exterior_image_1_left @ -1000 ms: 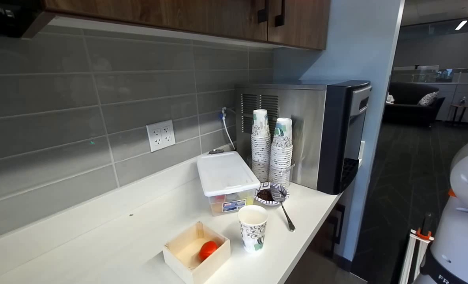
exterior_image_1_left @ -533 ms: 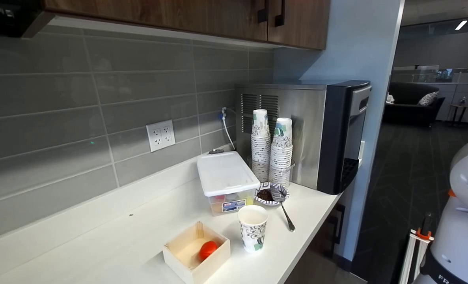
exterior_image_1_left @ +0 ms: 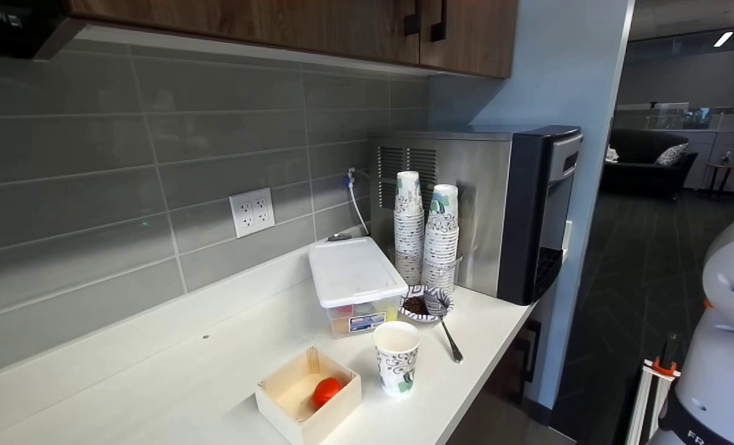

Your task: Open the left cabinet door

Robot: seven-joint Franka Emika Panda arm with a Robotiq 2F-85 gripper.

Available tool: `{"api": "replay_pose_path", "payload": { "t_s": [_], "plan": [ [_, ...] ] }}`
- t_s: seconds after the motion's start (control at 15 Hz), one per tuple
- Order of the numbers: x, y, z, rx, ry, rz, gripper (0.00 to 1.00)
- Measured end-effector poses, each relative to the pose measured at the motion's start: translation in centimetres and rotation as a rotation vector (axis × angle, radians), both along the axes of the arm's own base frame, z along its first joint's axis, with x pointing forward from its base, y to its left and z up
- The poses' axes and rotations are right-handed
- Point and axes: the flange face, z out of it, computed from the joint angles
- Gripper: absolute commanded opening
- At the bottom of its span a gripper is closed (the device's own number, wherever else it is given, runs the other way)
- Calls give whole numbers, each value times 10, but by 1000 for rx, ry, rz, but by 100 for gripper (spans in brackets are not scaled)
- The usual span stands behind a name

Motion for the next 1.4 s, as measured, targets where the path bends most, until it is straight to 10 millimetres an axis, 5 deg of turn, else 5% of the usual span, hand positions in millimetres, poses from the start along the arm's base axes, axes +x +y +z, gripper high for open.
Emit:
{"api": "replay_pose_path", "payload": {
  "t_s": [0.53,1.4],
  "plan": [
    [-7,1,3,56,0,-98,100],
    [-65,21,15,121,64,-258,100]
  ]
}}
